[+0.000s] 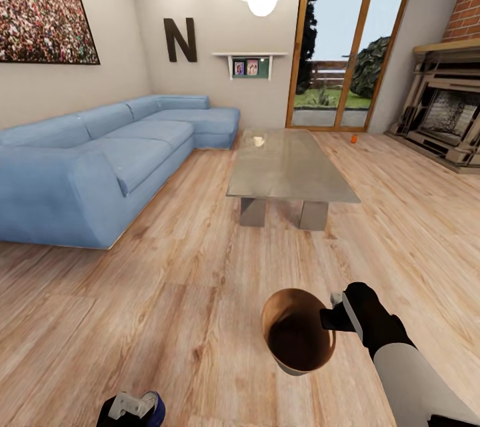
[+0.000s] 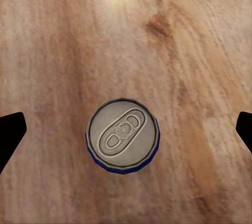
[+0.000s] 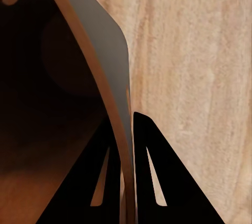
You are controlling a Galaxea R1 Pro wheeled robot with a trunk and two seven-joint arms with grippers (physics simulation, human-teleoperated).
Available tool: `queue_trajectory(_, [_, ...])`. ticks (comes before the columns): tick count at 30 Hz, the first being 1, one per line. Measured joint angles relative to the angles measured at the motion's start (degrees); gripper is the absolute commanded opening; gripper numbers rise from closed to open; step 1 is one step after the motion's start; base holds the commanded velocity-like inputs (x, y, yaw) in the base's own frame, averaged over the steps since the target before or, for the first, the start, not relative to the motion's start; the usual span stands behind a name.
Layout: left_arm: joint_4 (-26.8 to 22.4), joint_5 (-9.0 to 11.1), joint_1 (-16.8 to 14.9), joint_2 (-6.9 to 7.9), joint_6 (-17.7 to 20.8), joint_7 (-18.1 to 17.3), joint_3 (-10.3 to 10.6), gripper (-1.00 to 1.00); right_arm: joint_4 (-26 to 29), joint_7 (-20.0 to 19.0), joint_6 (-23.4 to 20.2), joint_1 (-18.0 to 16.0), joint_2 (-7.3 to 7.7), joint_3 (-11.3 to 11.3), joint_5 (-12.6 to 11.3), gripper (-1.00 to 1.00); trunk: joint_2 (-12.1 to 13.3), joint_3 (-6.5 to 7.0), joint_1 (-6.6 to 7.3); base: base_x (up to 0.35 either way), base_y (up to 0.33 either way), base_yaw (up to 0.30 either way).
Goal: Put the three can of soda from the living room inside the tash can in the kitchen.
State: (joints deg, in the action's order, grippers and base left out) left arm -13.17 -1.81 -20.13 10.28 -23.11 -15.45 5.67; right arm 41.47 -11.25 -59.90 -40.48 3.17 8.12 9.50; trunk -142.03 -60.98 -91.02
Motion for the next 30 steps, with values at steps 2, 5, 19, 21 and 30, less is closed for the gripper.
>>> queue_trajectory(2, [-0.01, 0.0, 0.0, 0.0, 0.0, -0.01, 0.02, 1.0, 0.0, -0.01, -0.02, 0.04, 0.0, 0.0, -0.27, -1.0, 0.0, -0.06, 0.0, 0.0, 0.0, 0.0])
queue_trajectory(5, [0.02, -0.1, 0.0, 0.0, 0.11, -0.01, 0.08, 1.0, 0.0, -0.01, -0.02, 0.06, 0.0, 0.0, -0.39, -1.0, 0.0, -0.11, 0.0, 0.0, 0.0, 0.0])
queue_trajectory(19, [-0.02, -0.04, 0.0, 0.0, 0.18, -0.08, 0.0, 1.0, 0.0, 0.05, -0.01, 0.15, 0.0, -0.04, -0.17, -1.0, 0.0, -0.13, 0.0, 0.081, 0.0, 0.0])
queue_trajectory(21, [-0.02, -0.01, 0.0, 0.0, 0.18, -0.05, -0.02, 1.0, 0.0, 0.04, -0.02, 0.15, 0.0, -0.06, -0.31, -1.0, 0.0, -0.13, 0.0, 0.004, 0.0, 0.0])
queue_trajectory(30, [-0.01, 0.04, 0.0, 0.0, 0.17, 0.06, -0.04, 1.0, -0.01, -0.01, -0.02, 0.17, 0.0, -0.09, -0.2, -1.0, -1.24, -1.56, -0.74, 0.001, 0.0, 0.0])
